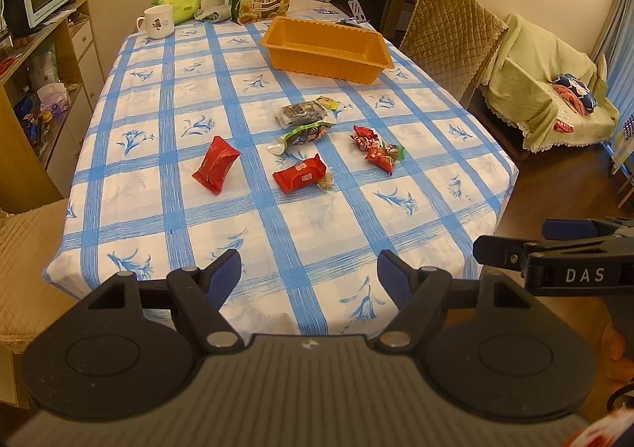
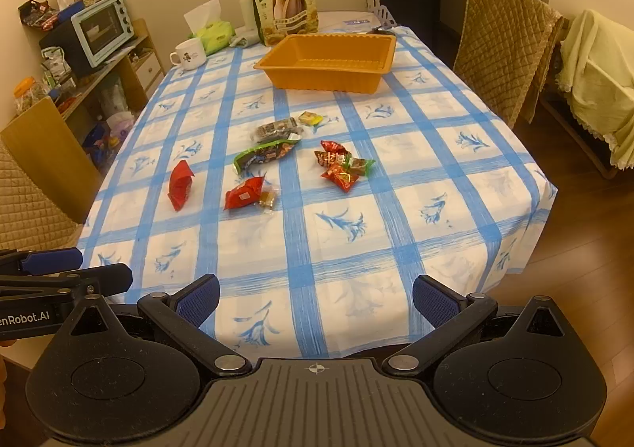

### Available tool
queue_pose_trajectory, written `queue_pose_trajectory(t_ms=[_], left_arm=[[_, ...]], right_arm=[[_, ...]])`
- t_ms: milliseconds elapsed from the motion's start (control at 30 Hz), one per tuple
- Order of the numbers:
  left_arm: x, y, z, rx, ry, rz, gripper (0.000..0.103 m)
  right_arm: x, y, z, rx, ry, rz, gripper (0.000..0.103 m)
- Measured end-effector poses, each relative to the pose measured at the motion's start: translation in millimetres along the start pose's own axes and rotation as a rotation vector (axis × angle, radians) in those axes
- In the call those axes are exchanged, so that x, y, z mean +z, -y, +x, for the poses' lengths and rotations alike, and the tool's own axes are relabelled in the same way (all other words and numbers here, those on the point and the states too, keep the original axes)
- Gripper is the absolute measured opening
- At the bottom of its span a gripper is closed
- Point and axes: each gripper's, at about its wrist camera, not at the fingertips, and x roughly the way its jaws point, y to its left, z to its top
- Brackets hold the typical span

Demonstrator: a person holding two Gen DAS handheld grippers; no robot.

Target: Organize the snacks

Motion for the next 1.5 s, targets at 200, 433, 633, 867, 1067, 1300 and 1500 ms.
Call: queue_pose_trajectory(t_ms=[200,433,633,867,1067,1300,1500], left_arm=[[0.1,0.7,-0.5,0.002,-0.001,-0.001,0.074],[0.2,2.3,-0.6,0.003,0.0,-0.001,0.074],[1.2,2.3,-0.9,0.003,-0.002,-0.005,0.074],[1.1,1.8,-0.9,0.002,-0.002,-0.005,0.074],[1.5,2.4,-0.9,0.002,-0.002,-0.006,0.074],[1.6,2.4,-1.0,0.002,-0.003,-0.007,0.074],[0.5,-2.4,0.4,0.002,-0.003,-0.009,0.074]], right_arm=[[-0.3,-0.6,0.0,0.001,0.001,0.0,0.103],[1.3,-1.8,1.2,0.002,0.002,0.0,0.103],[3.0,-3.0,2.4,0.002,0.001,0.0,0.103],[4.9,-4.6,4.1,0.002,0.003,0.001,0.103],[6.6,-5.6,5.2,0.002,0.003,0.001,0.103],[8.4,-6.8,6.8,0.002,0.003,0.001,0.103],[9.8,-8.3,8.8,0.003,0.001,0.001,0.103]])
